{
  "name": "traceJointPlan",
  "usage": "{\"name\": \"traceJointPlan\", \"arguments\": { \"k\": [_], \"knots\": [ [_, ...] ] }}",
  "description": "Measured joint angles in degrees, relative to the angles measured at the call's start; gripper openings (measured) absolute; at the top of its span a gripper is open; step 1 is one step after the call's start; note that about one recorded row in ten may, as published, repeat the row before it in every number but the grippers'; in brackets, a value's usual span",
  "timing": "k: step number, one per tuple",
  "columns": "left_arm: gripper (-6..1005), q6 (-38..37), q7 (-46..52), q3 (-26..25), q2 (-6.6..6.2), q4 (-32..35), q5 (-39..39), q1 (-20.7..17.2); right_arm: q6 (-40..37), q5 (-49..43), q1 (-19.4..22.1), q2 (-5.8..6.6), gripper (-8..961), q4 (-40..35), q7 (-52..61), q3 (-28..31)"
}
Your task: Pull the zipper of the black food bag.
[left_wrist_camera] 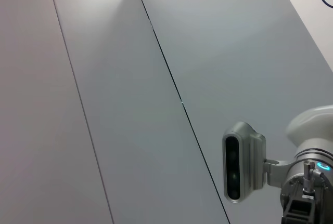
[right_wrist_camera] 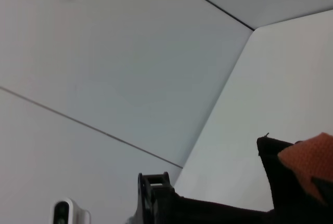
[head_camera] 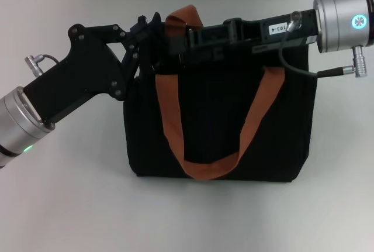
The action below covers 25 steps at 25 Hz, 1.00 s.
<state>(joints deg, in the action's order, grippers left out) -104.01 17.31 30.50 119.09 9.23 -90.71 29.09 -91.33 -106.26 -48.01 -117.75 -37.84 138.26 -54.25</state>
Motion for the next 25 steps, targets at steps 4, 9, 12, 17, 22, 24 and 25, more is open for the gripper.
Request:
{"name": "traceJointPlan", "arguments": {
  "k": [4, 9, 12, 17, 22, 24, 25],
  "knots": [
    [41, -0.04, 0.00, -0.03, 0.00, 0.00, 0.00, 0.00, 0.38, -0.04, 0.00, -0.32, 790, -1.69, -1.14, -2.13],
    [43, -0.01, -0.01, -0.27, 0.00, -0.18, 0.00, 0.11, 0.36, -0.08, -0.11, -0.48, 760, -2.37, -2.02, -3.66],
    [45, -0.05, 0.02, -0.35, 0.00, -0.19, 0.02, 0.14, 0.23, -0.11, 0.32, -0.55, 743, -3.70, -2.50, -3.80],
    [47, -0.13, 0.10, -0.23, 0.00, -0.18, 0.03, 0.17, 0.41, -0.12, 1.22, -0.81, 713, -5.79, -3.28, -3.93],
    [49, -0.20, 0.10, -0.02, 0.00, -0.17, 0.04, 0.25, 1.06, -0.13, 1.04, -0.99, 683, -5.83, -4.09, -4.55],
    [50, -0.20, 0.09, -0.01, 0.00, -0.20, 0.04, 0.27, 1.64, -0.13, 0.98, -1.03, 671, -5.84, -4.22, -4.75],
    [50, -0.20, 0.09, 0.00, 0.00, -0.23, 0.04, 0.27, 1.97, -0.13, 0.95, -1.06, 632, -5.85, -4.34, -4.92]
  ]
}}
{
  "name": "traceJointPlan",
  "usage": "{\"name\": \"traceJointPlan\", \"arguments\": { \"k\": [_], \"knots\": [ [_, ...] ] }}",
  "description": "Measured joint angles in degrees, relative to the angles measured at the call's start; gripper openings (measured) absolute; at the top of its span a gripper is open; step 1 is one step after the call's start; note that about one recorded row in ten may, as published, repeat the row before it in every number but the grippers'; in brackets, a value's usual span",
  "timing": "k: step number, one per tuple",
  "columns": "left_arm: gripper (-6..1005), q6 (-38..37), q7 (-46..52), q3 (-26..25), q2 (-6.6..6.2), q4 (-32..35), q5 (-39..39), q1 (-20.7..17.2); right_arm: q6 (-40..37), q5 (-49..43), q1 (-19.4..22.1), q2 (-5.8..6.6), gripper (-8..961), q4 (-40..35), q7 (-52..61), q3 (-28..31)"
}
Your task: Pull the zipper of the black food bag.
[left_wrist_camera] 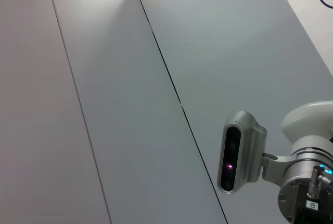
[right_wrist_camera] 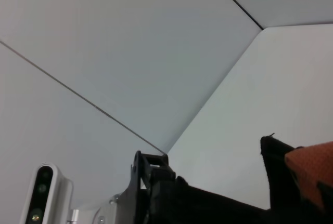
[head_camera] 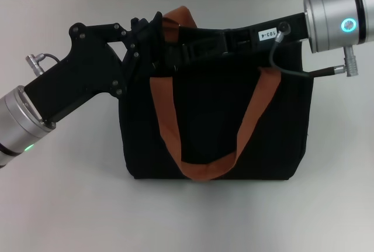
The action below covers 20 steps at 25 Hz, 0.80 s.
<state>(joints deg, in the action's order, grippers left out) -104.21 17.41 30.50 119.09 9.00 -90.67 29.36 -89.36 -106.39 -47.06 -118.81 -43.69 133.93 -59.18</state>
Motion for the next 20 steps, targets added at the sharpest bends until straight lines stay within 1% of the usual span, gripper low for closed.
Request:
{"name": "traceJointPlan", "arguments": {
  "k": [5, 9, 18, 20],
  "knots": [
    [53, 0.00, 0.00, 0.00, 0.00, -0.09, 0.00, 0.00, 1.48, 0.00, -0.15, -0.13, 435, -0.87, -0.24, -2.39],
    [54, 0.00, 0.10, 0.00, 0.00, -0.12, -0.01, 0.00, 2.99, 0.00, 0.64, -0.20, 356, -3.41, -1.11, -4.09],
    [58, 0.02, 0.24, 0.00, 0.00, -0.13, -0.04, 0.00, 4.09, -1.31, 1.61, -0.20, 315, -5.16, -1.69, -4.08],
    [59, 0.00, 0.27, 0.00, 0.00, -0.12, -0.03, 0.00, 4.21, -1.35, 1.67, -0.20, 294, -5.26, -1.77, -4.10]
  ]
}}
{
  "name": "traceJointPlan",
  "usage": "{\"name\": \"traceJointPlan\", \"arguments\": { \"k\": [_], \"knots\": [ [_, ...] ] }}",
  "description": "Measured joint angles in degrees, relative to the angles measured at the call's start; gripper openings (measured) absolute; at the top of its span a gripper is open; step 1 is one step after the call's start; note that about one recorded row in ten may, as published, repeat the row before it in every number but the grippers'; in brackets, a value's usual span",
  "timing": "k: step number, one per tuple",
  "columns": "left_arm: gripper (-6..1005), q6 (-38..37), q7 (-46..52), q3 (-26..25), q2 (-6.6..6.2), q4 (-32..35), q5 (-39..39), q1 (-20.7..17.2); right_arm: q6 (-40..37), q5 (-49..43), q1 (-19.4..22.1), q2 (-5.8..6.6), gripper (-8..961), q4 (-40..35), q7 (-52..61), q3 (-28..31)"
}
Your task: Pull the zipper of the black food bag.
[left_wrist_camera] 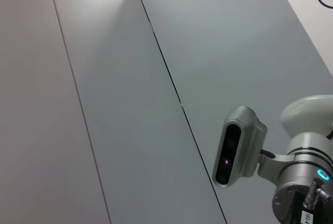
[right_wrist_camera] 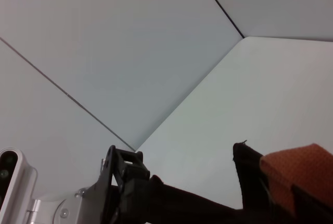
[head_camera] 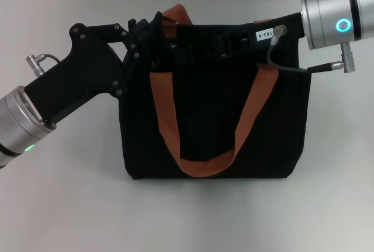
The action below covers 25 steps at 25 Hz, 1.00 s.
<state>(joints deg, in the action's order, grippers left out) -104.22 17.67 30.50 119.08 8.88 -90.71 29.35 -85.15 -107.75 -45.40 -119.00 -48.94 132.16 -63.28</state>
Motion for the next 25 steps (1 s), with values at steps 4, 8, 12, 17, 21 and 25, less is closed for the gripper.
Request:
{"name": "traceJointPlan", "arguments": {
  "k": [4, 8, 12, 17, 21, 25],
  "knots": [
    [61, -0.11, 0.05, 0.00, 0.00, 0.00, 0.00, 0.00, -0.35, 0.16, 0.03, 0.00, 252, -0.01, -0.62, -0.03],
    [63, -0.38, 0.07, 0.00, 0.00, 0.00, 0.00, 0.00, -0.53, 0.44, -0.02, 0.00, 150, -0.02, -1.51, -0.02],
    [65, -0.52, -0.05, 0.00, 0.00, -0.33, 0.01, 0.00, -0.55, 0.48, -0.13, 0.00, 29, 0.05, -1.55, 0.14],
    [67, -0.55, -0.22, 0.00, 0.00, -0.60, 0.01, -0.06, -0.82, 0.51, -0.26, 0.00, -2, 0.08, -1.39, 0.03],
    [69, -0.58, -0.24, -0.04, 0.00, -0.61, 0.01, -0.17, -1.59, 0.52, -0.35, 0.00, 2, 0.14, -1.13, 0.34],
    [70, -0.65, -0.25, -0.07, 0.00, -0.61, 0.01, -0.20, -2.07, 0.53, -0.47, 0.00, 7, 0.86, -0.47, 0.61]
  ]
}}
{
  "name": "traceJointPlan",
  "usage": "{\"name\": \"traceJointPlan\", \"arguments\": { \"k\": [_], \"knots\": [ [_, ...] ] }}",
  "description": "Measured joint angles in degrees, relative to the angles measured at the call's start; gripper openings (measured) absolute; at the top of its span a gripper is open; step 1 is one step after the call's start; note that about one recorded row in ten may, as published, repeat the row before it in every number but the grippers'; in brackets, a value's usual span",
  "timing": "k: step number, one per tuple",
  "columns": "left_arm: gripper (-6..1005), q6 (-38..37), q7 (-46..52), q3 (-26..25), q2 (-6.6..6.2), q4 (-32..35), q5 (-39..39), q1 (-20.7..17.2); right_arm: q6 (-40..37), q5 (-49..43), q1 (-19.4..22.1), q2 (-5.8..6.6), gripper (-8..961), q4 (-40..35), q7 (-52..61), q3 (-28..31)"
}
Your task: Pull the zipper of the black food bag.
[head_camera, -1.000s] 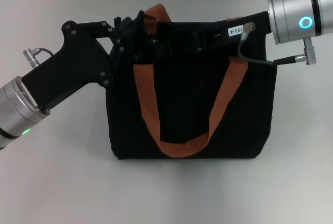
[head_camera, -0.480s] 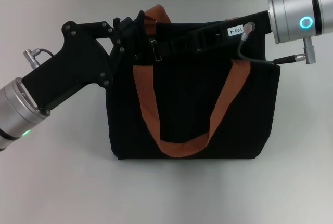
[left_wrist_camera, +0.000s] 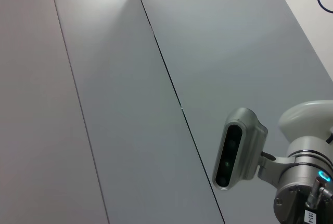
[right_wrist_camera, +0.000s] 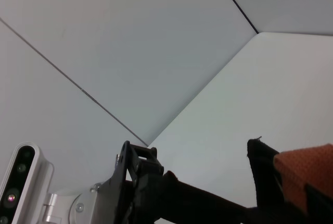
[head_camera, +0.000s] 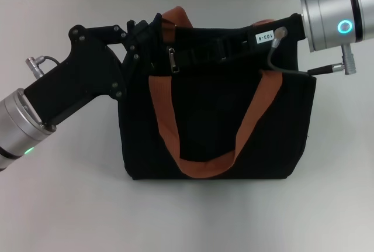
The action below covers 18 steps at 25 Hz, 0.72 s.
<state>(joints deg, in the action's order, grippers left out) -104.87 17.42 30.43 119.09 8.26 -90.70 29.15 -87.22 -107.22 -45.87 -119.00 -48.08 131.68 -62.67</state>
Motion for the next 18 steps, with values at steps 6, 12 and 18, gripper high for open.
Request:
{"name": "traceJointPlan", "arguments": {
  "k": [6, 12, 18],
  "knots": [
    [73, -0.30, -0.02, -0.01, 0.00, -0.01, 0.00, -0.08, -0.10, 0.00, 0.11, 0.00, 16, 0.43, 0.58, 0.30],
    [76, -0.51, -0.02, 0.07, 0.00, -0.04, 0.00, -0.06, -0.12, 1.25, 0.07, 0.00, 94, 0.55, 0.86, 0.29],
    [78, -0.62, -0.02, 0.07, 0.00, -0.10, 0.00, -0.13, -0.13, 1.66, -0.18, -0.05, 124, 1.41, 1.06, 0.27]
  ]
}}
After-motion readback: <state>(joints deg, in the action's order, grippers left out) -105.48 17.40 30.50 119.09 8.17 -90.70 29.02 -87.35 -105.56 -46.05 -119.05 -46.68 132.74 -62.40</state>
